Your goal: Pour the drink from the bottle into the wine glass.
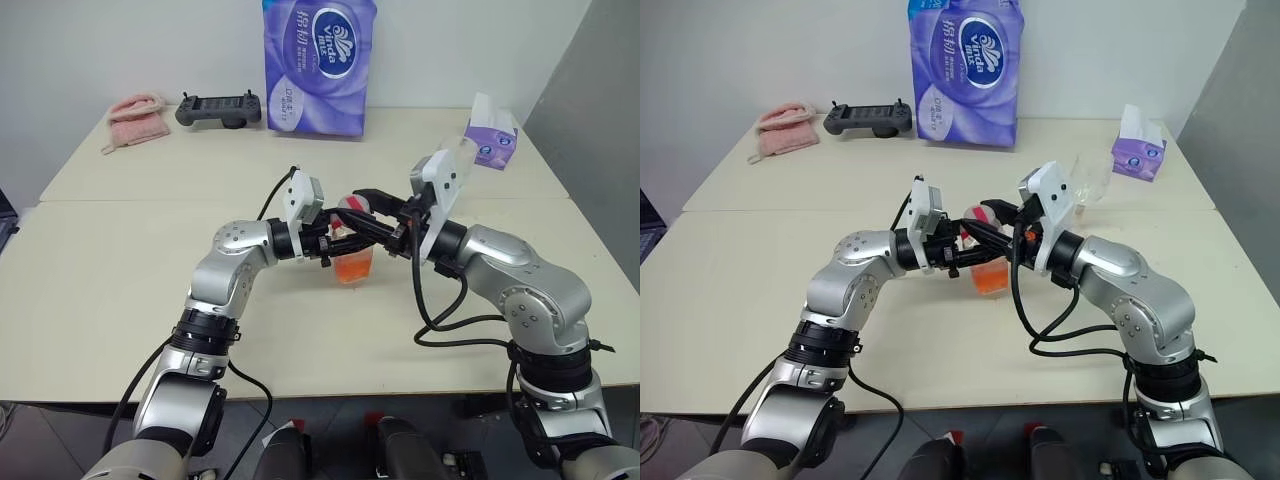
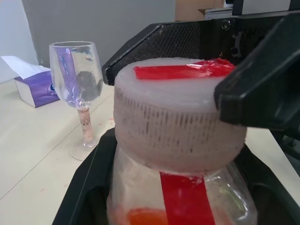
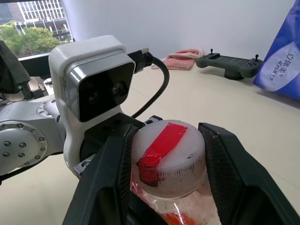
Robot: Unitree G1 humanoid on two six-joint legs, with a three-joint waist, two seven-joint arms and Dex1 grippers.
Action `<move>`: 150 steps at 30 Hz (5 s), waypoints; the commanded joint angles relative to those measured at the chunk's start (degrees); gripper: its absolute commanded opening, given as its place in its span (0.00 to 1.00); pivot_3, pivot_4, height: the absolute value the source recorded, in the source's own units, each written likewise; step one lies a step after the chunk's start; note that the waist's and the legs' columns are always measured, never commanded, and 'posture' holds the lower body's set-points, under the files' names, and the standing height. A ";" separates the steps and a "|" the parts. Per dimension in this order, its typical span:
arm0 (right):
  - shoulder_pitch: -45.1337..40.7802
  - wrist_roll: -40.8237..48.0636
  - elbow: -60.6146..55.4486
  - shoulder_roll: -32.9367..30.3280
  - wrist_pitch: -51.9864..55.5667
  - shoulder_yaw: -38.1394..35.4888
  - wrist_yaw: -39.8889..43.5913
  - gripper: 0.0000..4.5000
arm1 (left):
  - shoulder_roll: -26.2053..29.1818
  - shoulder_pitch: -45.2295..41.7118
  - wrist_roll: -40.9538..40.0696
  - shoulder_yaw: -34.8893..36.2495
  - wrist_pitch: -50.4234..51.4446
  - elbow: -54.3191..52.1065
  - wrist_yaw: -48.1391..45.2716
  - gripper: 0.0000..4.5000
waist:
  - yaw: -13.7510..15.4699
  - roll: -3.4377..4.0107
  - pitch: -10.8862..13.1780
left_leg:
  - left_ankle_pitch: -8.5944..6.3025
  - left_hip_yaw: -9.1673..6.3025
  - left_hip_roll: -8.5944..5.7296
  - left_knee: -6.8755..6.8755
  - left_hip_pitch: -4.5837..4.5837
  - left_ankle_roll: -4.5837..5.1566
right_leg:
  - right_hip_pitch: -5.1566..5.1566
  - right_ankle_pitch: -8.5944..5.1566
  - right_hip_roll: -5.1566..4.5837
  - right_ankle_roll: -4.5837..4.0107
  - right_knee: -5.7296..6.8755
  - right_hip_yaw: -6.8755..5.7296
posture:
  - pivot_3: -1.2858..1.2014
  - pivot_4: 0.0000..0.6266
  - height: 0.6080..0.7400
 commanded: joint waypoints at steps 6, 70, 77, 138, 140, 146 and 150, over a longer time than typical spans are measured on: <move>-4.60 -0.17 4.77 -5.93 -7.47 1.37 17.03 0.41 | 3.31 1.43 -6.84 -0.88 6.93 -9.76 -7.21 0.48 | -0.08 0.06 0.04 | 0.00 0.01 0.00 0.00 0.00 0.00 | 0.00 0.00 0.00 0.00 0.00 0.01 | 0.52 0.24 1.00; -2.07 2.70 8.24 -17.91 -6.37 -4.54 27.42 0.84 | 1.72 0.50 -6.84 0.02 6.00 -7.54 -6.48 0.48 | 0.73 0.15 0.14 | -0.01 -0.26 0.00 0.13 -0.12 0.04 | 0.09 0.05 0.04 -0.03 -0.10 -0.22 | 0.52 0.24 1.00; 4.75 6.66 -7.37 -11.96 1.51 -7.62 9.88 0.99 | 0.67 0.78 -6.01 0.48 4.82 -6.14 -4.79 0.48 | 0.08 0.17 0.14 | -0.01 -0.25 0.01 0.11 -0.13 0.03 | 0.03 0.05 -0.02 -0.03 -0.02 -0.19 | 0.52 0.24 1.00; 4.97 7.14 -12.46 -8.11 2.93 -5.31 0.24 0.99 | -0.43 1.38 -6.28 -0.72 4.52 -7.83 -5.00 0.48 | 0.01 0.20 0.17 | 0.01 -0.19 0.06 0.13 0.02 0.02 | 0.15 0.05 0.21 -0.03 -0.02 -0.12 | 0.52 0.24 1.00; 5.11 7.12 -12.51 -7.84 2.94 -4.87 -0.25 0.95 | -0.40 1.21 -6.20 -0.71 4.42 -7.63 -5.00 0.48 | 0.03 0.20 0.17 | 0.00 -0.17 0.00 0.13 0.00 0.02 | 0.15 0.05 0.20 -0.03 -0.05 -0.11 | 0.52 0.24 1.00; 4.37 7.28 -11.47 -7.65 2.62 -4.58 -0.40 0.54 | -0.35 0.91 -5.90 -0.62 4.20 -7.24 -4.82 0.48 | 0.03 0.20 0.17 | 0.00 -0.19 0.02 0.11 -0.02 0.03 | 0.14 0.05 0.19 -0.03 -0.06 -0.12 | 0.52 0.24 1.00; 3.85 7.56 -10.72 -7.34 2.67 -4.87 -0.69 0.41 | -0.28 0.92 -5.87 -0.48 4.20 -7.20 -4.67 0.48 | 0.02 0.20 0.17 | 0.00 -0.18 0.02 0.12 0.00 0.03 | 0.14 0.05 0.19 -0.03 -0.05 -0.12 | 0.52 0.24 1.00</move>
